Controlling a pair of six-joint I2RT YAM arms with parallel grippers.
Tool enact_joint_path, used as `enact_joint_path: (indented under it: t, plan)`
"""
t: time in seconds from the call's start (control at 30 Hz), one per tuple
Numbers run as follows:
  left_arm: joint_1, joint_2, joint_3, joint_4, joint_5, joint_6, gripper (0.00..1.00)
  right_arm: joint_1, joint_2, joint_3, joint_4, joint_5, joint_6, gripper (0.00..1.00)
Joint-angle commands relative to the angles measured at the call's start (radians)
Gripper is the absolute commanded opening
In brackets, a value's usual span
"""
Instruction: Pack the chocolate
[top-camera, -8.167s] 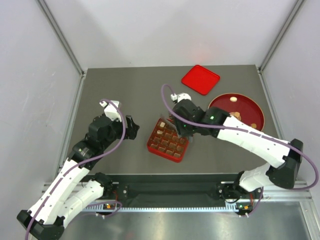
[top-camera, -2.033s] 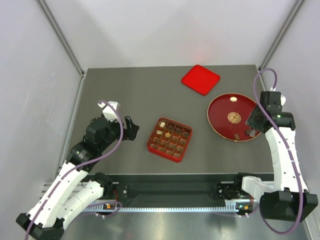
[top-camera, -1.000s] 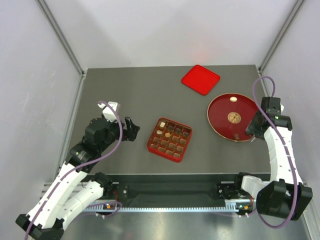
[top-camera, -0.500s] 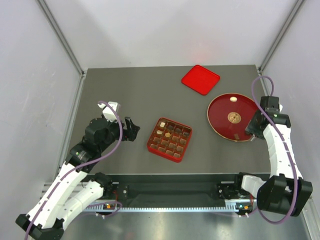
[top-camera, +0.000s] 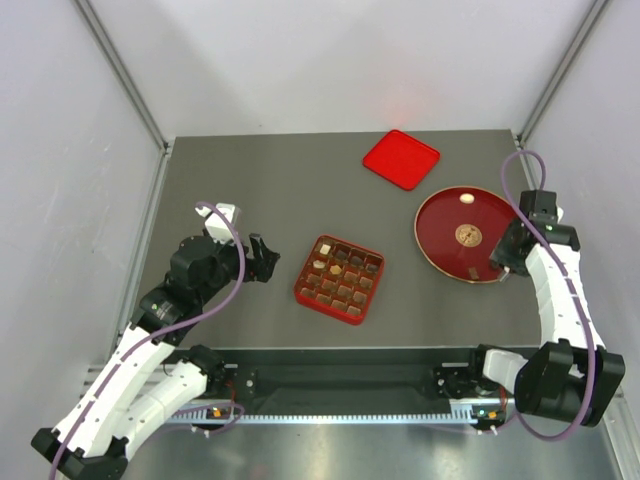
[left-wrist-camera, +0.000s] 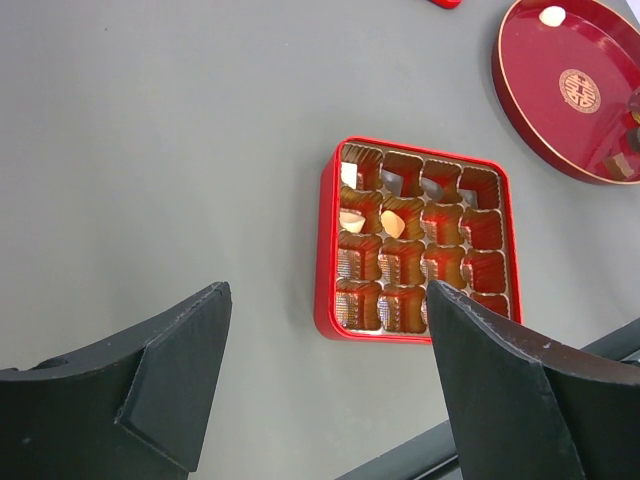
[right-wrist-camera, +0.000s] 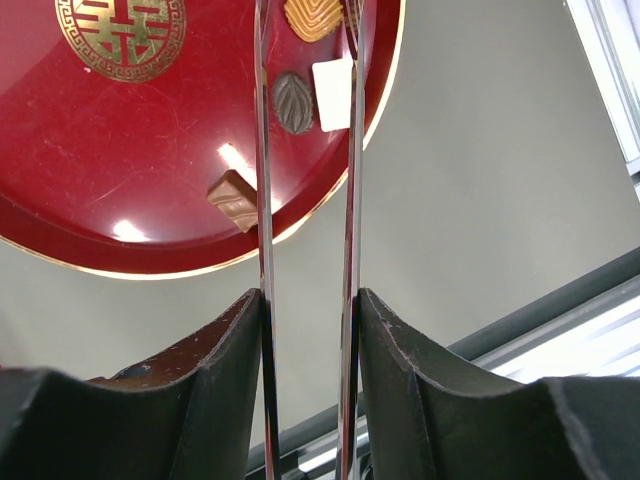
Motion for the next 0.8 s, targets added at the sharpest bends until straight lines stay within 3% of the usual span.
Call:
enact_joint_path:
  t: [0.0, 0.5, 0.77]
  plan:
    - [-0.004, -0.003, -0.002, 0.017, -0.013, 0.002, 0.84, -0.017, 0.012, 0.008, 0.036, -0.004, -0.011, 0.41]
    - [-0.004, -0.004, -0.002, 0.017, -0.019, 0.002, 0.84, -0.012, -0.014, 0.070, 0.024, -0.098, -0.034, 0.30]
    - [-0.004, 0.002, -0.001, 0.019, -0.027, 0.003, 0.84, 0.101, -0.034, 0.195, -0.028, -0.144, -0.053, 0.29]
